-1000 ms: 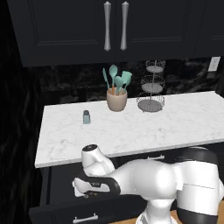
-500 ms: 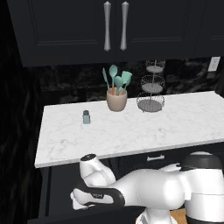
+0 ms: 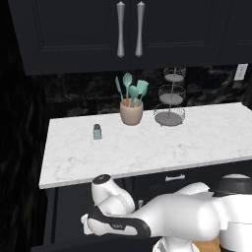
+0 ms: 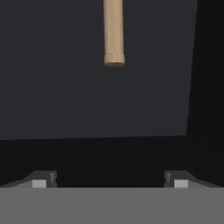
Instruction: Pick the pizza cutter from the drawer and place it on the counter.
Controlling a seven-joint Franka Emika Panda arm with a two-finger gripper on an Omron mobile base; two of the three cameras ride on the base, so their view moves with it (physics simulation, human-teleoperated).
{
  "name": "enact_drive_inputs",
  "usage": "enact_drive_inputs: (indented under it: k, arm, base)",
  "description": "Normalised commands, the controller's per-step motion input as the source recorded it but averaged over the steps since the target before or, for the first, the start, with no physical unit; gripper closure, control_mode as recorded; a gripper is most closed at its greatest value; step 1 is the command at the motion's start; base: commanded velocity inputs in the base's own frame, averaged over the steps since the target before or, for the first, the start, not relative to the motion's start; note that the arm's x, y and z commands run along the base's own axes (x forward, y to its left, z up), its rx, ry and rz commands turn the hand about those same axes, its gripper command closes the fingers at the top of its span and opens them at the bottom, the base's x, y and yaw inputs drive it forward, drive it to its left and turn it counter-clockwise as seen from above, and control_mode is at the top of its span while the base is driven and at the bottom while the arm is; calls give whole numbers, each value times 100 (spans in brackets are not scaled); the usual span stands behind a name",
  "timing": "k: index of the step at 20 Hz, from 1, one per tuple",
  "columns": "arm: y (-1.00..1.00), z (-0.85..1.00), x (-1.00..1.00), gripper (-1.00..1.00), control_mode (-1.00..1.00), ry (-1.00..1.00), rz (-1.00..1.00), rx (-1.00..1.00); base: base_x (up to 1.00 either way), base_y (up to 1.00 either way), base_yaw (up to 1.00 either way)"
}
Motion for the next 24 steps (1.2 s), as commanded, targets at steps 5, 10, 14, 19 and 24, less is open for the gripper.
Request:
enact_drive_inputs:
  k: [5,10,14,19,24]
  arm:
    - [0,55,30,-100,-100,0,-2,-5]
    - [-18,19,51,-100,-100,3,-2,-1]
    - [-12,-34,43,-100,-100,3,0,0]
    - [0,-25,21,-100,-100,-3,-1,-6]
    - [0,-8,17,-100,-100,-9,0,-6]
  base:
    - [0,0,0]
    - [0,0,0]
    - [0,0,0]
    - [0,0,0]
    - [0,0,0]
